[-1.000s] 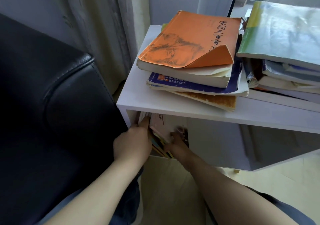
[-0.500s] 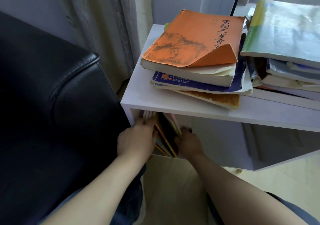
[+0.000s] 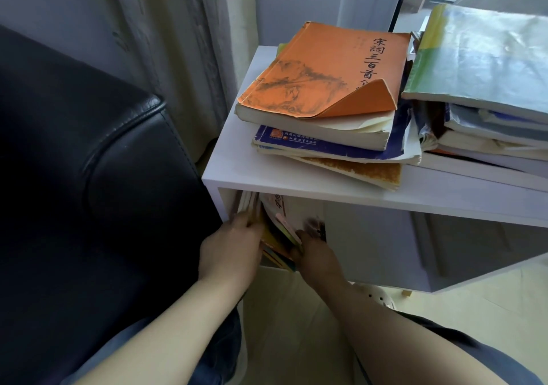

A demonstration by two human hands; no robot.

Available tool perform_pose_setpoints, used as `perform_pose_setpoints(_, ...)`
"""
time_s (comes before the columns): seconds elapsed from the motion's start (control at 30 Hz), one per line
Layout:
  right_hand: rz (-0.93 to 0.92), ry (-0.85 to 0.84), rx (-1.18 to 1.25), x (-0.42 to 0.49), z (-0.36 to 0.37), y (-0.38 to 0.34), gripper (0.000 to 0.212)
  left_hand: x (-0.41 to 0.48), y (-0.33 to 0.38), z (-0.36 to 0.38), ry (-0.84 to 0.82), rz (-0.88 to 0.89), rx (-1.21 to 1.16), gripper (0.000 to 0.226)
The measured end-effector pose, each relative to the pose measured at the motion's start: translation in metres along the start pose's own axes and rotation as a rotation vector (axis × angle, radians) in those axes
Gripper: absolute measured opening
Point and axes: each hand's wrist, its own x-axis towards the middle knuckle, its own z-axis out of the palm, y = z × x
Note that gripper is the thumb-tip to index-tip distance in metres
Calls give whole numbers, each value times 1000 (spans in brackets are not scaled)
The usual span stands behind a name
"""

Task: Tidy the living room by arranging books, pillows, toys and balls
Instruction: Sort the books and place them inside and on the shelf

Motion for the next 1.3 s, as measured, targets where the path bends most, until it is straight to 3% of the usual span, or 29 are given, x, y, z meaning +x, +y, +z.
perform_pose_setpoints(0.13,-13,24,40,0,2,2,33,2,8,1,-18,27,70,28)
perform_pose_setpoints(0.23,-18,23,78,1,1,3,33,10,9,1,144,198,129,26)
perform_pose_setpoints(0.37,-25,22,99,2,-1,4,34,17,0,-4,206,265,141,33)
perform_pose_setpoints(0.57,-51,38,132,-2,-1,2,34,11,-8,-13,184,146,39,29)
perform_pose_setpoints(0.67,-67,39,110,-4,1,3,32,9,-2,-6,64,74,47,37)
perform_pose_setpoints(0.83,-100,36,106,-12,9,1,36,15,1,7,155,32,-101,31)
perform_pose_setpoints(0.9,-96,39,103,-13,13,0,37,15,0,5,133,-23,-244,37)
perform_pose_setpoints(1.0,-92,25,66,-12,23,1,43,12,-5,-3,47,-112,-595,65)
perform_pose_setpoints(1.07,-89,-7,56,-14,25,3,54,7,-4,-10,-16,-45,-456,75)
perform_pose_setpoints(1.17,-96,-69,-16,-19,22,7,74,8,-1,-9,42,2,-183,48)
perform_pose_setpoints(1.3,-43,-73,-141,-12,23,4,84,11,0,-7,82,21,-209,30)
